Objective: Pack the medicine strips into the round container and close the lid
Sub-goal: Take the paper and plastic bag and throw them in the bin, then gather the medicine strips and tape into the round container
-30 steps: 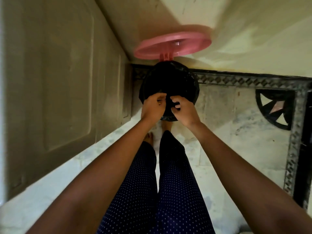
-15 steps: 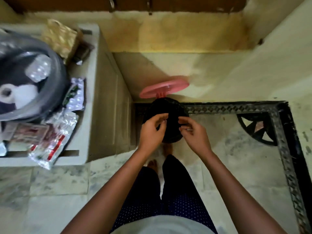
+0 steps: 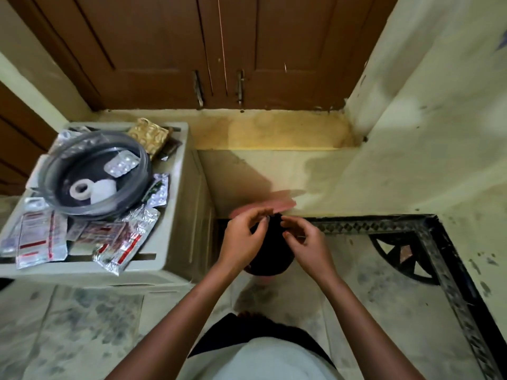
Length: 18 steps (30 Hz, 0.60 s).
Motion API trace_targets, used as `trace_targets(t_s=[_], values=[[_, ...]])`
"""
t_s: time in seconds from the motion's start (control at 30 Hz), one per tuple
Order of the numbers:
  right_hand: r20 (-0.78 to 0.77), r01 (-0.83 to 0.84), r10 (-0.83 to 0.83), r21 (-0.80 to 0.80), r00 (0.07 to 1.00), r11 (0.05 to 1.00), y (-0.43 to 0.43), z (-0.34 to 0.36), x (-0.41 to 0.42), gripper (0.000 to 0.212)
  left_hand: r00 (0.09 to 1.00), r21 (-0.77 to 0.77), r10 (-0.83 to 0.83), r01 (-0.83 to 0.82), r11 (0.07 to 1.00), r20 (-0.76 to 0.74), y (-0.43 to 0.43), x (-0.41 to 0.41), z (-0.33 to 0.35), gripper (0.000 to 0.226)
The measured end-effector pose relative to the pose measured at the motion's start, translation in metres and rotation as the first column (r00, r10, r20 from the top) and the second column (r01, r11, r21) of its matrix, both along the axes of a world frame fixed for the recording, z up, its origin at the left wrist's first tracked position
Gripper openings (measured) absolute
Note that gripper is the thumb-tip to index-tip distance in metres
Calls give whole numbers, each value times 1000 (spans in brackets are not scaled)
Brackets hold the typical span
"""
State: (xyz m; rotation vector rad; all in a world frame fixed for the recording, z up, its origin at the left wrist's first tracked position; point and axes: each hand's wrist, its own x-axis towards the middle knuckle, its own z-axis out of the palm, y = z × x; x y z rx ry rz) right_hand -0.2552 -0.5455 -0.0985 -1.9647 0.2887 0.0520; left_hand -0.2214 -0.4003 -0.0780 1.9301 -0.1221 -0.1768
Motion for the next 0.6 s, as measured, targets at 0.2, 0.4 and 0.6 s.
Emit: trace_targets(t_s=[0.2, 0.4, 0.6], values=[[100, -56, 61, -54, 993, 997, -5, 28, 2, 30, 998, -15, 27, -26, 1000, 59, 0, -6, 27, 26], [135, -158, 161, -36, 978, 987, 0, 48, 2, 33, 991, -83, 106, -99, 992, 86, 6, -16, 48, 25], [207, -308, 298, 17, 932, 951, 34, 74, 12, 35, 968, -110, 221, -208, 972, 120, 40, -30, 66, 24]])
